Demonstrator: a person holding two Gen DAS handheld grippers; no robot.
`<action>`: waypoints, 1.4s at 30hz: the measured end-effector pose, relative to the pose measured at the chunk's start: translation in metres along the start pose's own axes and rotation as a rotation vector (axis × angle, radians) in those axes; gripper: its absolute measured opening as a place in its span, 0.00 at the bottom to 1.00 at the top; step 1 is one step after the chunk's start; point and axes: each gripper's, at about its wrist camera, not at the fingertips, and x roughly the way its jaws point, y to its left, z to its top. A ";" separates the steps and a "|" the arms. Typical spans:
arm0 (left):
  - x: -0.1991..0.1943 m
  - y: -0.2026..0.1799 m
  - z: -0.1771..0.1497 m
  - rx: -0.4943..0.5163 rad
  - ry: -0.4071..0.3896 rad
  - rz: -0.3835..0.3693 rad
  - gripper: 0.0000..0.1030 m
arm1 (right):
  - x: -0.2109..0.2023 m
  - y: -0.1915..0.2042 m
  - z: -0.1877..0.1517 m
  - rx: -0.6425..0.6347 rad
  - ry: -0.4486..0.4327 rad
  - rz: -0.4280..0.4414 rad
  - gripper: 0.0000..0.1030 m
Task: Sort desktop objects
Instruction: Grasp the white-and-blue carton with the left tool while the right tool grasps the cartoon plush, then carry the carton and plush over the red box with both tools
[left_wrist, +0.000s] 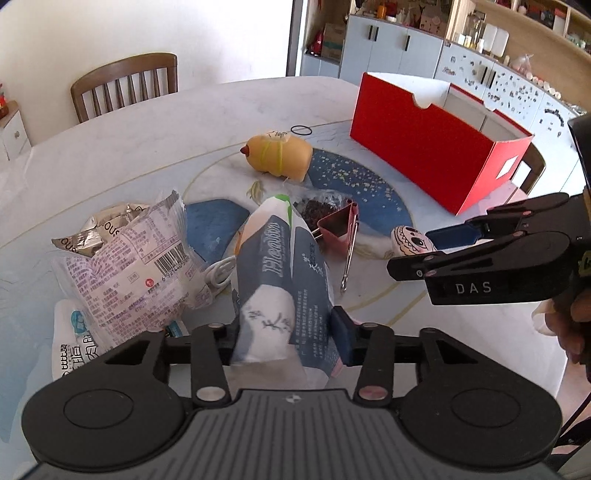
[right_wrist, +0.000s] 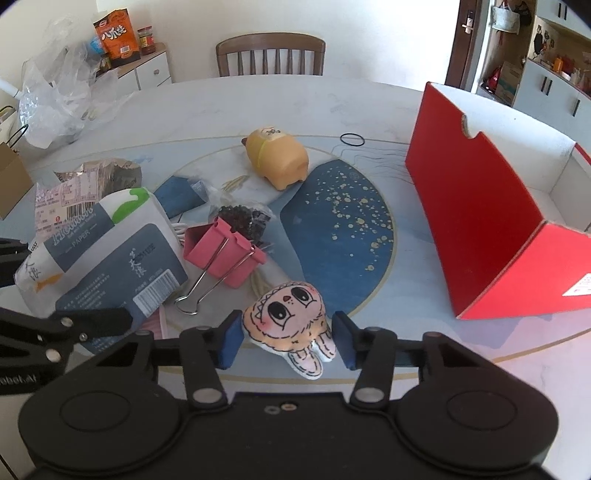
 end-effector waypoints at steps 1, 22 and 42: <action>-0.001 0.001 0.000 -0.005 -0.004 -0.010 0.37 | -0.001 -0.001 0.000 0.006 -0.001 -0.001 0.48; -0.043 -0.012 0.022 -0.125 -0.134 -0.028 0.25 | -0.057 -0.040 0.012 0.015 -0.071 0.069 0.47; -0.067 -0.075 0.096 -0.147 -0.259 -0.004 0.25 | -0.108 -0.129 0.069 0.033 -0.212 0.185 0.47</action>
